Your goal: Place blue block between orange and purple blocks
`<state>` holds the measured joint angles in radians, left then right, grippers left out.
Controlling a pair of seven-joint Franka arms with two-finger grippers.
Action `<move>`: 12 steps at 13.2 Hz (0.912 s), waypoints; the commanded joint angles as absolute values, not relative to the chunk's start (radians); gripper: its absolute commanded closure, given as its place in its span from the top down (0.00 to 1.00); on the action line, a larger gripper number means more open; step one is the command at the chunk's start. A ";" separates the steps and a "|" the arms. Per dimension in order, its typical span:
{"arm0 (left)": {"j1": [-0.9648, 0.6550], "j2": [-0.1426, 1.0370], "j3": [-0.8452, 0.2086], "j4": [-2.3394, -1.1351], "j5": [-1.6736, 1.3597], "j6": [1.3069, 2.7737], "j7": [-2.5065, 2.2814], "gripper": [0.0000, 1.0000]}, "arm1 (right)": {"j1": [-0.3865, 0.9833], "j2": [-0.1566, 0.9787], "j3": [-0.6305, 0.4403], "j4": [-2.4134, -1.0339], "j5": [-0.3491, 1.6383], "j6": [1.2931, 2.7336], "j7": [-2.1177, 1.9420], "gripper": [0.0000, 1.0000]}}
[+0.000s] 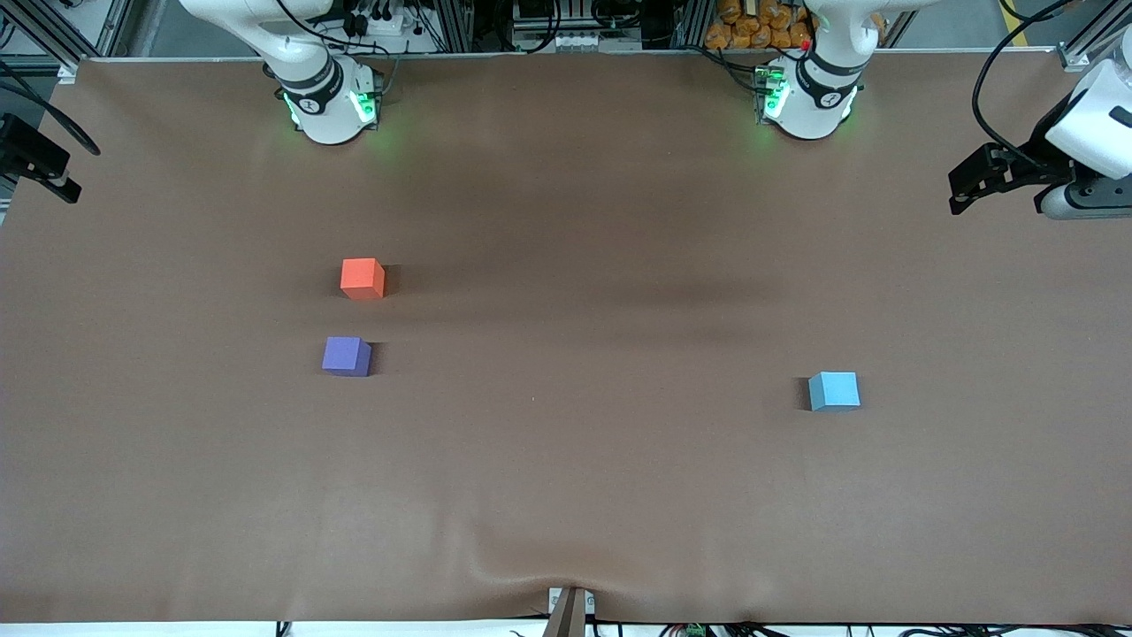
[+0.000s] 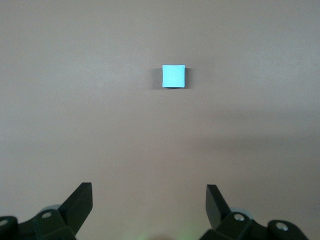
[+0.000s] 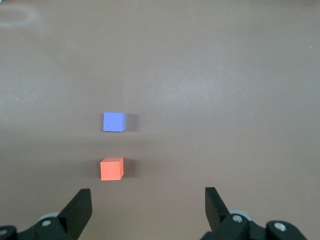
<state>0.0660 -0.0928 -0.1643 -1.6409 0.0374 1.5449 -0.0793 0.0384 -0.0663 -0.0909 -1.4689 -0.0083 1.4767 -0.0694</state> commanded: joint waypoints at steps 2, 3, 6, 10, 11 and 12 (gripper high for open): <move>0.074 -0.074 -0.170 -1.611 0.035 1.523 -0.060 1.00 | 0.037 -0.052 -0.094 -1.440 -0.011 1.468 -0.081 1.00; 0.074 -0.074 -0.170 -1.608 0.035 1.523 -0.060 1.00 | 0.037 -0.052 -0.094 -1.440 -0.011 1.468 -0.081 1.00; 0.074 -0.074 -0.169 -1.580 0.021 1.528 -0.060 1.00 | 0.037 -0.052 -0.094 -1.440 -0.011 1.468 -0.081 1.00; 0.074 -0.055 -0.169 -1.574 0.021 1.529 -0.060 1.00 | 0.037 -0.052 -0.094 -1.442 -0.009 1.479 -0.081 1.00; 0.075 -0.054 -0.169 -1.574 0.021 1.532 -0.060 1.00 | 0.038 -0.052 -0.094 -1.442 -0.011 1.479 -0.081 1.00; 0.075 -0.048 -0.169 -1.574 0.021 1.537 -0.060 1.00 | 0.038 -0.052 -0.094 -1.440 -0.009 1.479 -0.081 1.00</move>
<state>0.0660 -0.0730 -0.1644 -1.6036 0.0374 1.5455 -0.0793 0.0383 -0.0663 -0.0909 -1.4689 -0.0083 1.4834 -0.0695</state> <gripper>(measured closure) 0.000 0.000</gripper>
